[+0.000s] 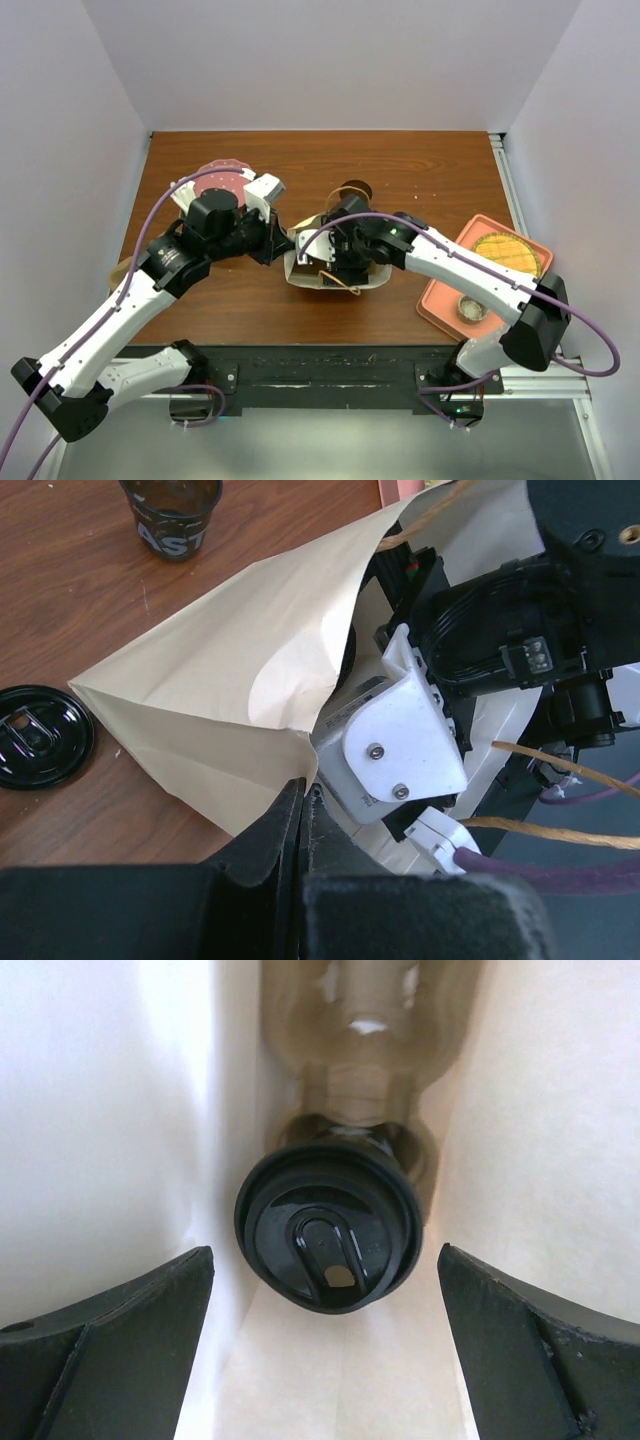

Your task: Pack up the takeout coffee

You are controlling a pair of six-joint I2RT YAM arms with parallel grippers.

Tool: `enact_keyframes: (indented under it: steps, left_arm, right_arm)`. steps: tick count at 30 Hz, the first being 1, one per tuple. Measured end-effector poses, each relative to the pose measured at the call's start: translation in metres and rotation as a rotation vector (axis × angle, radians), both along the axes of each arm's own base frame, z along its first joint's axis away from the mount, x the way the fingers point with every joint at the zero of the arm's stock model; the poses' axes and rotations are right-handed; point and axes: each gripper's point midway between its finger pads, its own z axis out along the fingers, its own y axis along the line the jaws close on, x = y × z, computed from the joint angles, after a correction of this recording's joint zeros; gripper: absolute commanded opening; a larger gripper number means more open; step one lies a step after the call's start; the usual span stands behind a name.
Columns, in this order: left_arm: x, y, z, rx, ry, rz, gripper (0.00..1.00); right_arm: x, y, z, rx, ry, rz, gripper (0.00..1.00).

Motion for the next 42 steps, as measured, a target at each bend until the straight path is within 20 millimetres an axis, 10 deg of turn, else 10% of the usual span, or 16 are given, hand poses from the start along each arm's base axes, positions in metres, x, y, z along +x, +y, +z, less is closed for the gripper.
enact_keyframes:
  steps: [42]
  left_arm:
    - [0.011,-0.009,-0.005,0.016,0.118,0.051,0.00]
  right_arm:
    - [0.025,-0.010,0.060,0.194,-0.024,-0.152,0.69]
